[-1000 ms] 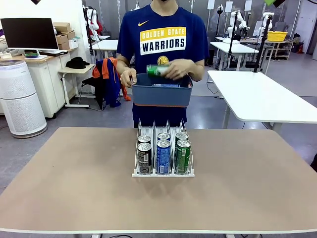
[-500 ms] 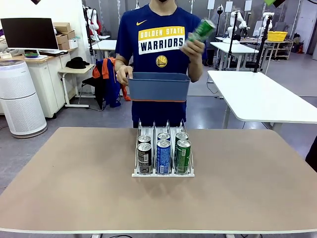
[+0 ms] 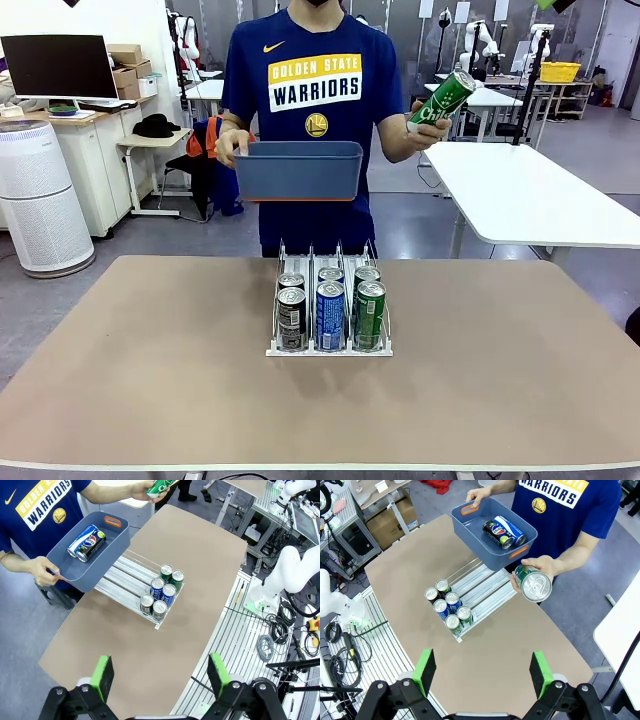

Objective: Fill the beverage cans into the dispenser.
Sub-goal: Pick up the Sprite handed by the human.

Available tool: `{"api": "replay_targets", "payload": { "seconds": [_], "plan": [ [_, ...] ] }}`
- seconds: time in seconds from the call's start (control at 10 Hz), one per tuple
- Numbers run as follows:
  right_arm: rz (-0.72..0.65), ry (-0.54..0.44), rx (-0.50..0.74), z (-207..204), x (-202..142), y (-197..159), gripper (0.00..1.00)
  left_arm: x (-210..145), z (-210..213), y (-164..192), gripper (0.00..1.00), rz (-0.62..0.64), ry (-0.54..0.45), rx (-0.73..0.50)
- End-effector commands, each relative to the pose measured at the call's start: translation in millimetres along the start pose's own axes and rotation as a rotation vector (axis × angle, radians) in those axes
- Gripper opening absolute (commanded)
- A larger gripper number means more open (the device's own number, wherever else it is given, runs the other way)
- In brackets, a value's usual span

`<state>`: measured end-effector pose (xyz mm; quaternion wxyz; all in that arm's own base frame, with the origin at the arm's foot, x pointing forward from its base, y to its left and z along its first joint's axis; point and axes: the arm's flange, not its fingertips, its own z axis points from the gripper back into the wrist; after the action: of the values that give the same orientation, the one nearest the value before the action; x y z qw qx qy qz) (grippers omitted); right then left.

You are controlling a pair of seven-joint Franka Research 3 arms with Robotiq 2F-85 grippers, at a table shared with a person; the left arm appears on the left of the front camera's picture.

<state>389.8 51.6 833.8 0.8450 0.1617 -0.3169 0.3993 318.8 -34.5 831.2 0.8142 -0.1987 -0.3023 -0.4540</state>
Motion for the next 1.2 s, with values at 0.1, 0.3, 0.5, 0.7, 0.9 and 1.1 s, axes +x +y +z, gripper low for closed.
{"api": "replay_targets", "payload": {
  "seconds": [0.1,0.3,0.5,0.7,0.9,1.1],
  "plan": [
    [-0.014,-0.001,0.003,0.9,0.2,2.5,1.00,-1.2,-0.5,0.1,1.00,-0.001,0.003,0.012],
    [-0.014,-0.001,0.003,0.9,0.2,2.5,1.00,-1.2,-0.5,0.1,1.00,-0.001,0.003,0.012],
    [-0.014,-0.001,0.003,0.9,0.2,2.5,1.00,-1.2,-0.5,0.1,1.00,-0.001,0.003,0.012],
    [-0.014,-0.001,0.003,0.9,0.2,2.5,1.00,-1.2,-0.5,0.1,1.00,-0.001,0.003,0.012],
    [-0.014,-0.001,0.003,0.9,0.2,2.5,1.00,-1.2,-0.5,0.1,1.00,-0.001,0.003,0.012],
    [0.047,0.042,-0.004,-10.9,3.4,-15.6,1.00,-1.2,-0.5,0.1,1.00,-0.001,0.003,0.012]
  ]
}}
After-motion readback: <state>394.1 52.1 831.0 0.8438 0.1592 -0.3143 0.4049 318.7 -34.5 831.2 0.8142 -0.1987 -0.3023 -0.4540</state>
